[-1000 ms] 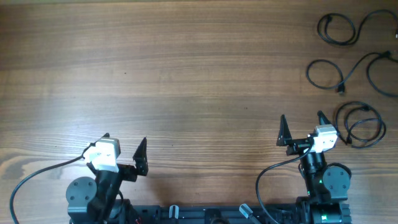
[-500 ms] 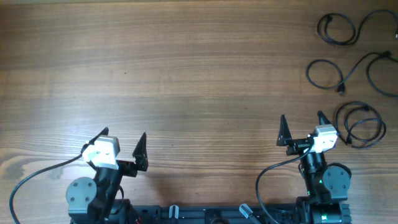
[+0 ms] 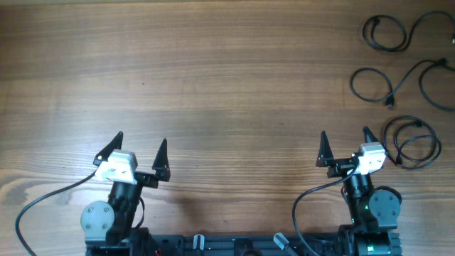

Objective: Untangle cables

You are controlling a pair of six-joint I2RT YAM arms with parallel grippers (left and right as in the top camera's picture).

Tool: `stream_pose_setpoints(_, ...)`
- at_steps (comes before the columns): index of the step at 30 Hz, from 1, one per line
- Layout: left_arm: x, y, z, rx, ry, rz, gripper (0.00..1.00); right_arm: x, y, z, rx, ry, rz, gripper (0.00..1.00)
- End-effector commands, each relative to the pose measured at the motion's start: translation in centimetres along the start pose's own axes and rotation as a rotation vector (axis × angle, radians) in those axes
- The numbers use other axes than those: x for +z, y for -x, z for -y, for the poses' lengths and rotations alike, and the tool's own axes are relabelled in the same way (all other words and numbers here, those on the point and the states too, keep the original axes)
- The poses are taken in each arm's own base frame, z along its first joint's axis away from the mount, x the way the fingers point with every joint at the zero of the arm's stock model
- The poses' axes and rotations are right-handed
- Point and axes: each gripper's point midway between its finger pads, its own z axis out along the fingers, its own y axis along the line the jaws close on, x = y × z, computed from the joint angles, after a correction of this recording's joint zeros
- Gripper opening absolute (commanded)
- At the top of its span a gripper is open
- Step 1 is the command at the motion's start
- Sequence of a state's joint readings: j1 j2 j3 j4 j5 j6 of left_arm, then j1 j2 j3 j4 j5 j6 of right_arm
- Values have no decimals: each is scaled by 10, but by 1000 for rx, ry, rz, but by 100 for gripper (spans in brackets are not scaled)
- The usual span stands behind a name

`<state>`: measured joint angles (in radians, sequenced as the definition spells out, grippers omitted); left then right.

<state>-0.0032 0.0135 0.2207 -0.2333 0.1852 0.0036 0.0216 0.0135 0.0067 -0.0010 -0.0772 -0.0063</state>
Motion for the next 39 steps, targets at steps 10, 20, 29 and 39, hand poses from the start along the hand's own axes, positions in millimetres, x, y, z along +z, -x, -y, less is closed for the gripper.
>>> stream_pose_setpoints(10,11,1,-3,37,-8,137,100,-1,2,2,-18,-11,10,100)
stream_pose_setpoints(20,10,6,-26,-96,110,241,100,-1,2,2,-18,-11,10,100)
stream_pose_setpoints(29,16,-61,-33,-118,151,-30,100,-1,2,2,-17,-11,10,100)
stream_pose_setpoints(39,16,-61,-36,-17,165,-39,100,-1,2,2,-17,-11,10,100)
